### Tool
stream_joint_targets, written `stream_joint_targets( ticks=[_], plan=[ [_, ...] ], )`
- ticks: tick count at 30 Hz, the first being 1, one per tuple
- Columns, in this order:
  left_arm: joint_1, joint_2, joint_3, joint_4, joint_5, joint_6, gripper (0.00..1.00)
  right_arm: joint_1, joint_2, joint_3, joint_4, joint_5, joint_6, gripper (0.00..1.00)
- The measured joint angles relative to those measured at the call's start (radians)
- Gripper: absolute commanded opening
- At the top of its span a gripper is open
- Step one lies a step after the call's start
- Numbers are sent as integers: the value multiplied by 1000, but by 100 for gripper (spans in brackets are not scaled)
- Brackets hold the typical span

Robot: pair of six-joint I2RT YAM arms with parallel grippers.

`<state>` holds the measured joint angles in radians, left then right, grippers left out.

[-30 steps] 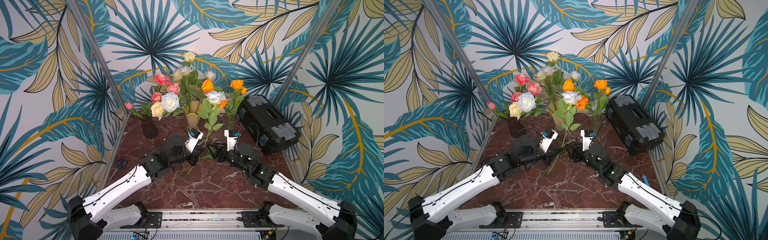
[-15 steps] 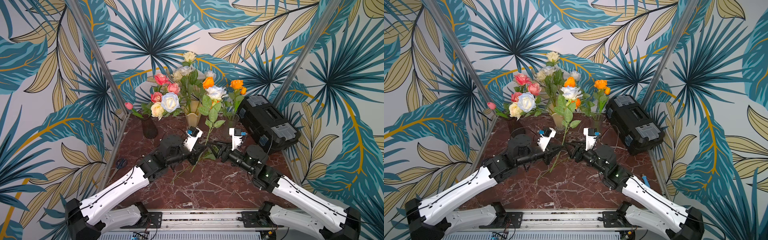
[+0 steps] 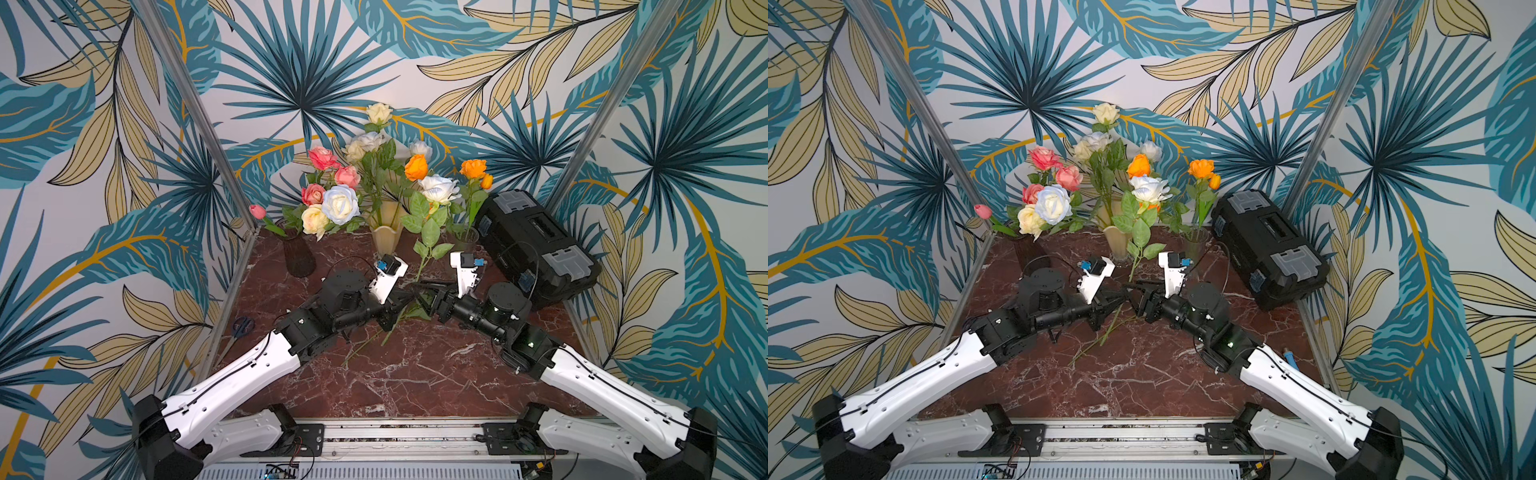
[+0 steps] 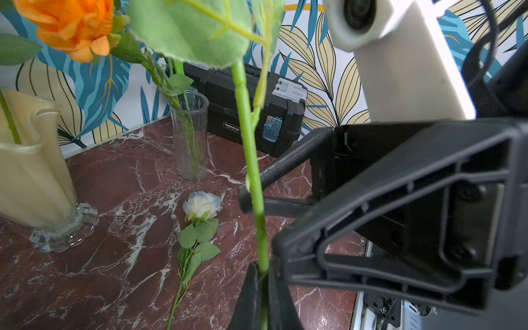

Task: Arrange the flowers in different vases according to their variety
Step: Pick up the flower at the center of the board.

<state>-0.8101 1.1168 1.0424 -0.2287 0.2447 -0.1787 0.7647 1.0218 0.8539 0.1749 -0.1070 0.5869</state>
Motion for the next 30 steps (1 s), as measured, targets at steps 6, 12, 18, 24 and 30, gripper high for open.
stream_joint_targets(
  ticks=[6, 12, 18, 24, 30],
  plan=[
    [0, 0, 0, 0, 2, 9, 0, 0, 45, 18, 8, -6, -11, 38],
    [0, -1, 0, 0, 1, 15, 0, 1, 45, 23, 15, -6, -16, 18],
    [0, -1, 0, 2, -5, 18, 2, 7, 47, 36, 10, -10, -19, 0],
    [4, -8, -5, -5, -38, 16, 80, 5, 64, 92, -32, 24, -55, 0],
    [47, -130, -144, 7, -85, -38, 99, -5, 135, 219, -78, 109, -178, 0]
  ],
)
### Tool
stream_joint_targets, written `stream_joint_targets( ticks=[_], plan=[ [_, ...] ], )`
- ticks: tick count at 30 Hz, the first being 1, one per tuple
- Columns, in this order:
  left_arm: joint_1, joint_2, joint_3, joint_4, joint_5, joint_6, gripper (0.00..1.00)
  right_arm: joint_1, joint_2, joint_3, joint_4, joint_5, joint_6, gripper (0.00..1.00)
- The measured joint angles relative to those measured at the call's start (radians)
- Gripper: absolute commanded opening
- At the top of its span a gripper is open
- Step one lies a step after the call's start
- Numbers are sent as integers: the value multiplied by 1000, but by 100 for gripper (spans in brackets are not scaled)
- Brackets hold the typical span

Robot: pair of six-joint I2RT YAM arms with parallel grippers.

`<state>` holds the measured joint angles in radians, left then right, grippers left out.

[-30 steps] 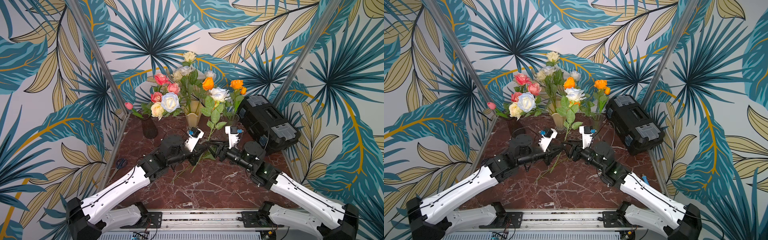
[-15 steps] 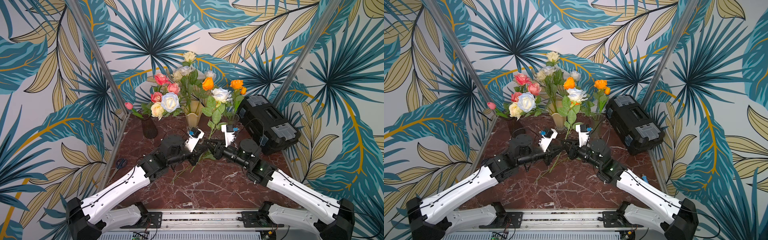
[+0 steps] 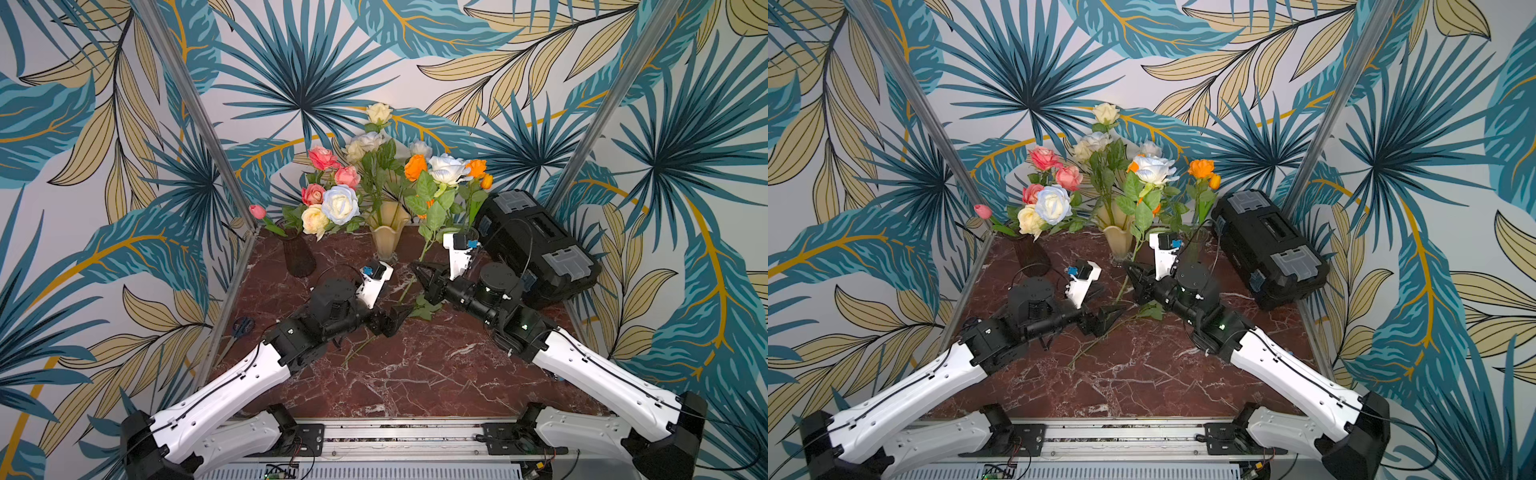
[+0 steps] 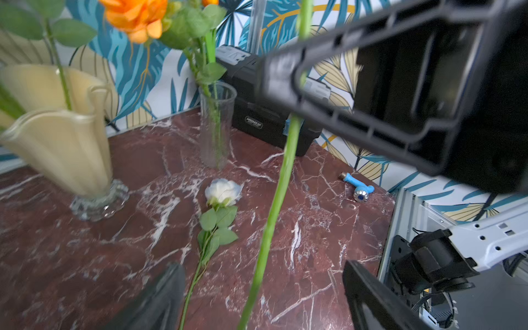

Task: Arrange the flowers in different vases according to their variety
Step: Pick up the flower at the center of the board, then insert the flower into the vase.

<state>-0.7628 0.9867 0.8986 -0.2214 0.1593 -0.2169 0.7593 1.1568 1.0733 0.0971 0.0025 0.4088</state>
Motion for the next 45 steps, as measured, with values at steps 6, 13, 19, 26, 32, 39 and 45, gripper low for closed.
stream_joint_targets(
  ticks=[6, 13, 19, 26, 32, 39, 45],
  plan=[
    [38, -107, -150, -10, -39, -55, 100, -55, 185, 200, -29, 54, -130, 0],
    [58, -154, -238, -42, -92, -105, 100, -129, 444, 521, -60, 70, -258, 0],
    [64, -198, -297, -56, -118, -140, 100, -167, 620, 778, -82, 84, -345, 0],
    [66, -225, -301, -63, -142, -156, 100, -197, 775, 1005, -113, 87, -384, 0],
    [72, -224, -301, -69, -152, -158, 100, -205, 874, 1136, -145, 88, -404, 0],
    [73, -201, -300, -83, -153, -154, 100, -204, 906, 1076, -146, 114, -401, 0],
    [73, -170, -299, -106, -152, -138, 100, -204, 925, 1014, -121, 137, -374, 48]
  ],
)
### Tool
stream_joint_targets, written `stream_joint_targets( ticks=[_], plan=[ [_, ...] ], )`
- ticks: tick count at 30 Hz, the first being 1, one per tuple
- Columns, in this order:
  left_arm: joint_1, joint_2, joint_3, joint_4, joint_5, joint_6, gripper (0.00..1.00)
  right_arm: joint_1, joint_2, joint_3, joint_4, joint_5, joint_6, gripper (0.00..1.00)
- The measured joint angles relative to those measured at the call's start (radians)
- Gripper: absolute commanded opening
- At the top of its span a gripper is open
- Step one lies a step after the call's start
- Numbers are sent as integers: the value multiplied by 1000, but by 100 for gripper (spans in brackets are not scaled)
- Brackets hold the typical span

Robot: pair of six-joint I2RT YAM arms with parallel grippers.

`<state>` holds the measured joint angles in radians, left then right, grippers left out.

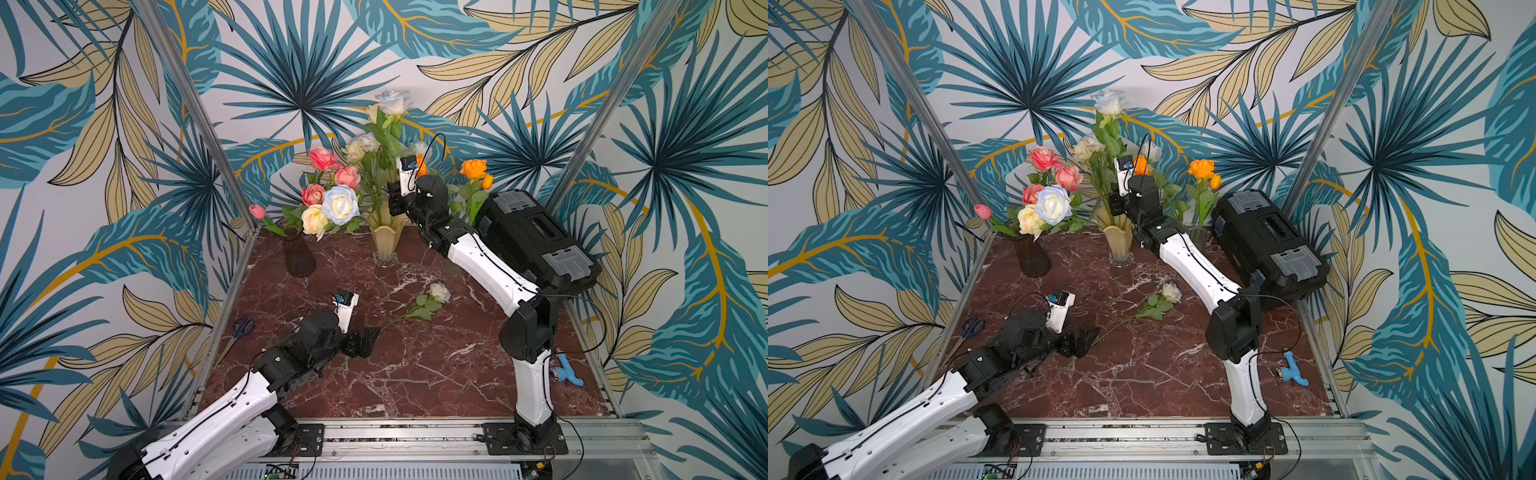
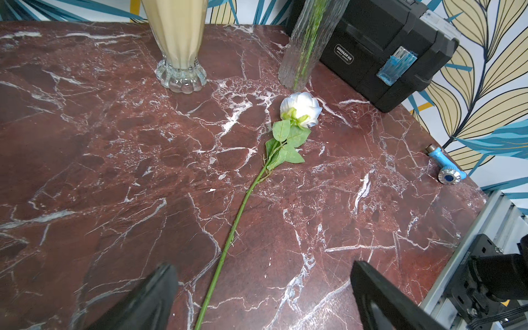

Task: Arrange the flowers in different vases according to their variety
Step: Insert the flower into the vase.

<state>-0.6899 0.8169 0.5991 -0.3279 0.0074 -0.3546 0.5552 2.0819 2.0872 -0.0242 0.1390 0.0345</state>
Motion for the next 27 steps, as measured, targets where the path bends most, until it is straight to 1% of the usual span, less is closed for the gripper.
stream_joint_targets(
  ticks=[1, 4, 9, 13, 16, 22, 27],
  plan=[
    [0, 3, 0, -3, 0, 5, 100, 0, 0, -12, 6, 3, 2, 51],
    [0, 14, 0, -6, 4, 16, 100, 0, -3, -45, 31, 10, 13, 56],
    [0, 42, 1, -6, 19, 33, 100, 2, -35, -113, 51, 12, 21, 57],
    [1, 91, 13, -7, 40, 53, 100, 15, -115, -197, 63, 18, 28, 58],
    [2, 148, 40, -22, 64, 77, 100, 39, -212, -280, 77, 21, 32, 58],
    [3, 261, 92, -56, 118, 136, 100, 117, -473, -518, 108, 29, 45, 59],
    [3, 377, 148, -108, 144, 193, 95, 181, -691, -732, 87, 59, 71, 60]
  ],
)
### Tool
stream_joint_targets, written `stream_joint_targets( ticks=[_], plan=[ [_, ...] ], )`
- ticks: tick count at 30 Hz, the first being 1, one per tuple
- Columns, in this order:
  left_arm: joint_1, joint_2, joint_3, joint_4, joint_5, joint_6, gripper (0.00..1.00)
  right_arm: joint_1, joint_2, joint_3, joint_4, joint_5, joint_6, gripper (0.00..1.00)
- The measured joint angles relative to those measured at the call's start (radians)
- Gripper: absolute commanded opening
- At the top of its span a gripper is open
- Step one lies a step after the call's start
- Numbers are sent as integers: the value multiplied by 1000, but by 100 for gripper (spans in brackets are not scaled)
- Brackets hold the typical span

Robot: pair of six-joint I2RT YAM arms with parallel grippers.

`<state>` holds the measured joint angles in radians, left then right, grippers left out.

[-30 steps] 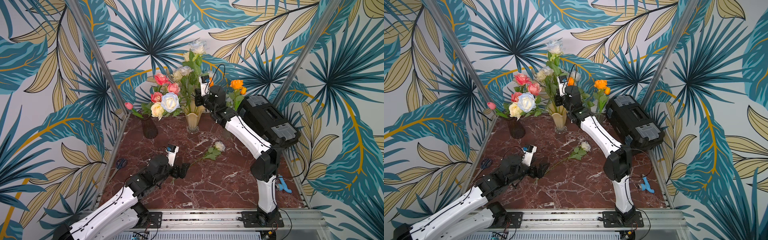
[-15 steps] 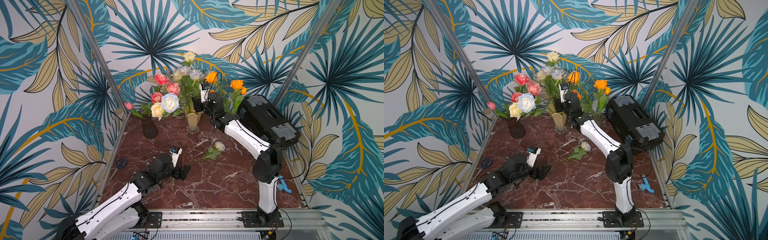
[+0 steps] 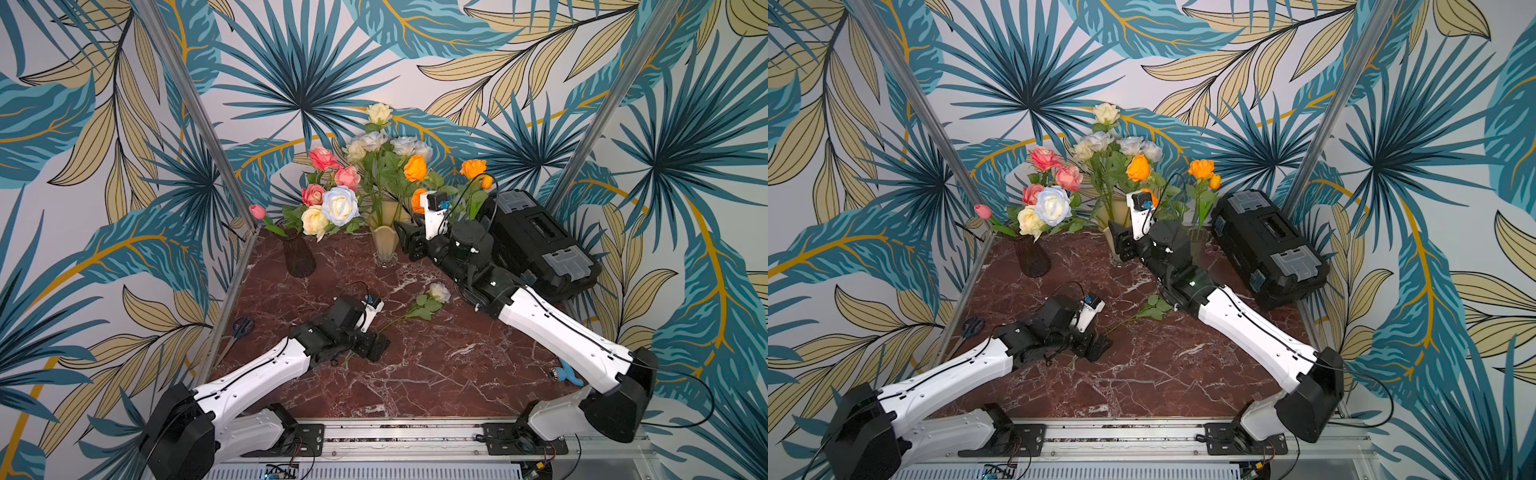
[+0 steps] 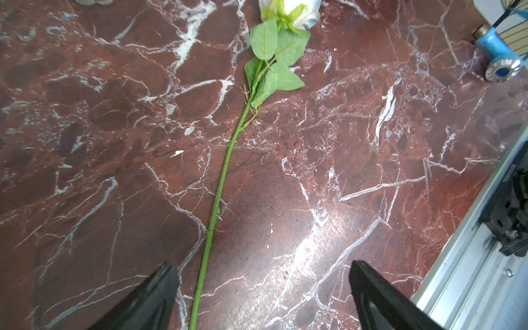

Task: Arrange the flowers in different vases according to their variety
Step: Insert the flower into the vase.

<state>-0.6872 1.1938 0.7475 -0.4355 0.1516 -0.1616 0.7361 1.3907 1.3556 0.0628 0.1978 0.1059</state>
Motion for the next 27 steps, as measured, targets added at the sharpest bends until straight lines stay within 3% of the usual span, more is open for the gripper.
stream_joint_targets(
  ticks=[6, 14, 20, 27],
  plan=[
    [0, 169, 100, -92, 4, 87, 81, 26, -219, -182, -77, 50, 64, 60],
    [0, 286, 161, -195, -32, 141, 74, 32, -444, -323, -177, 141, 128, 60],
    [0, 402, 200, -229, -64, 158, 67, 32, -500, -362, -223, 184, 154, 60],
    [0, 503, 268, -266, -108, 177, 66, 32, -501, -365, -226, 200, 161, 60]
  ],
)
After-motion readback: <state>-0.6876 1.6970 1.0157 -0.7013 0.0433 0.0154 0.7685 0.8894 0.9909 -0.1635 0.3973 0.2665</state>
